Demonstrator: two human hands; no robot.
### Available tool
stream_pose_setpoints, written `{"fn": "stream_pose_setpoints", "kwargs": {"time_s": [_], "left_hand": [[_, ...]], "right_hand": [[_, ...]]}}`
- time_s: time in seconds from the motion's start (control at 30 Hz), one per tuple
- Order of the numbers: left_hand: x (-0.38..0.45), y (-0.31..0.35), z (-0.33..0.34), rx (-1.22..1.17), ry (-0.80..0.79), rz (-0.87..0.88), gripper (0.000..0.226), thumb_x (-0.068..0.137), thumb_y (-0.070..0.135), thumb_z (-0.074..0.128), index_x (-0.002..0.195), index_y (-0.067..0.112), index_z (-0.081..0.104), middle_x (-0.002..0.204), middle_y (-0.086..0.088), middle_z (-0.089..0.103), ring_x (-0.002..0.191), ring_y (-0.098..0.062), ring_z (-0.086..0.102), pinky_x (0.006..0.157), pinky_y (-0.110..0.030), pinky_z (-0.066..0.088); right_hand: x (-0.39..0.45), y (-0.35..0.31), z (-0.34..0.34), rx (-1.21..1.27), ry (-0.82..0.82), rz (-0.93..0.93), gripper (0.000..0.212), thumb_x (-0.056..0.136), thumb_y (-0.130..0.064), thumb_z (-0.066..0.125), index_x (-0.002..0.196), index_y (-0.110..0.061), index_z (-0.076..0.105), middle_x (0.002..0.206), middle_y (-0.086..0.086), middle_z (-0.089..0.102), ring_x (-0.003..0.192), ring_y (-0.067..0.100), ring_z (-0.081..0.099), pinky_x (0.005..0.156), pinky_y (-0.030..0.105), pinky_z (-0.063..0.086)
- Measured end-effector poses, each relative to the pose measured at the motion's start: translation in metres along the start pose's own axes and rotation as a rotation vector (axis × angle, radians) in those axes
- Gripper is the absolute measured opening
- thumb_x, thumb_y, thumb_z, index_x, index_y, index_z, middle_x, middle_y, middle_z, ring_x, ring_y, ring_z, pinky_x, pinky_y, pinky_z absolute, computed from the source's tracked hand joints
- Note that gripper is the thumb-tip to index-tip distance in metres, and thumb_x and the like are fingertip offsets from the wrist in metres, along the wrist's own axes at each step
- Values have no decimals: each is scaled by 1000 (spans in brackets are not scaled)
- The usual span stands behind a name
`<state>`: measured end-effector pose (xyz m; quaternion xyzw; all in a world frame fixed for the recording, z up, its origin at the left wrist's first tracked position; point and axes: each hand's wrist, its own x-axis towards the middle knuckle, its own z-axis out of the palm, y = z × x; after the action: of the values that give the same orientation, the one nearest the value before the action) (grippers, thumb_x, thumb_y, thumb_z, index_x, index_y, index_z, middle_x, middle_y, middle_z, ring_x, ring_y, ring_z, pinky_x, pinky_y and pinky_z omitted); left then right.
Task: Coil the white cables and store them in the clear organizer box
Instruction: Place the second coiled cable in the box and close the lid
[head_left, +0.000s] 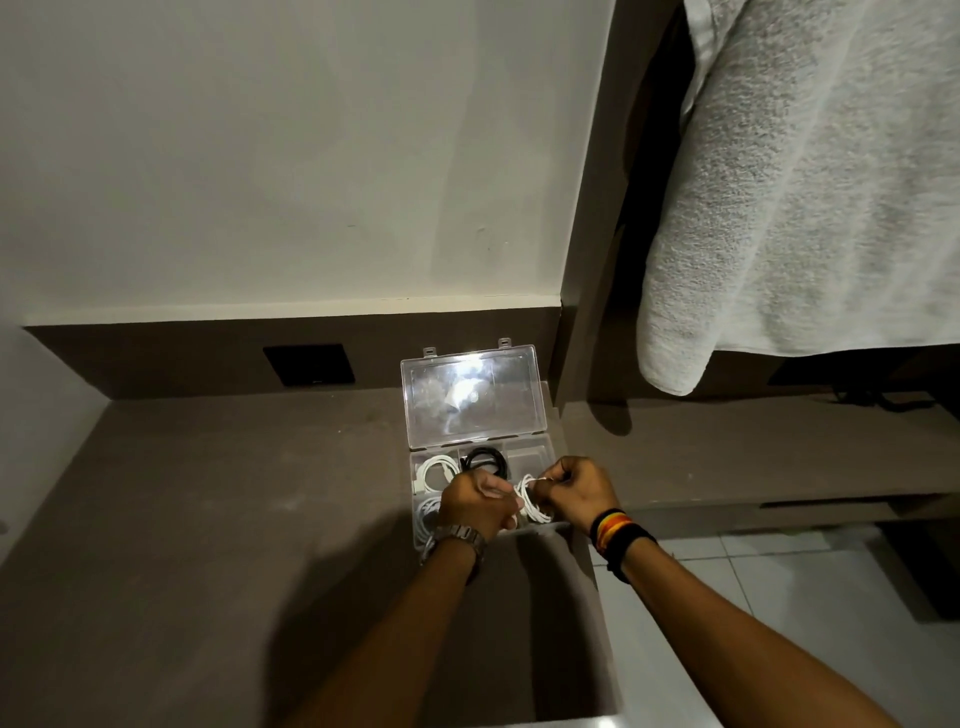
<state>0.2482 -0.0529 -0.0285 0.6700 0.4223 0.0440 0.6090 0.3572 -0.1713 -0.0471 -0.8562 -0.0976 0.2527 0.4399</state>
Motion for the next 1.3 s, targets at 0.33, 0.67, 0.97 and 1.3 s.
{"fn": "stream_pose_setpoints", "kwargs": {"time_s": [0.33,0.67,0.97,1.3], "left_hand": [[-6,-10,25,482,178,414,8,72,8,69,70,15,73,72,-9,74,67,-31,68,58,-34,55],[-5,-9,30,953,145,565,42,73,22,78,113,18,67,101,-8,69,77,-30,71,63,-37,58],[0,-15,30,965,86,588,19,84,26,70,89,8,71,92,-12,70,81,-32,71,67,-38,56],[6,1,36,1191,78,542,28,53,29,88,66,10,72,67,-12,71,59,-30,70,50,-30,55]], "right_hand": [[8,2,-13,-204,-32,-88,14,74,-17,88,83,-15,78,82,4,79,78,20,76,78,39,66],[1,9,-23,-633,-127,-360,12,96,-29,67,100,-20,74,113,-2,57,105,18,56,98,37,54],[-2,5,-47,-778,-170,-306,34,86,-34,79,119,-24,74,125,-1,53,117,21,49,103,35,50],[10,-12,-36,-864,-256,-238,34,84,-26,78,118,-22,75,134,10,54,125,30,51,108,38,48]]}}
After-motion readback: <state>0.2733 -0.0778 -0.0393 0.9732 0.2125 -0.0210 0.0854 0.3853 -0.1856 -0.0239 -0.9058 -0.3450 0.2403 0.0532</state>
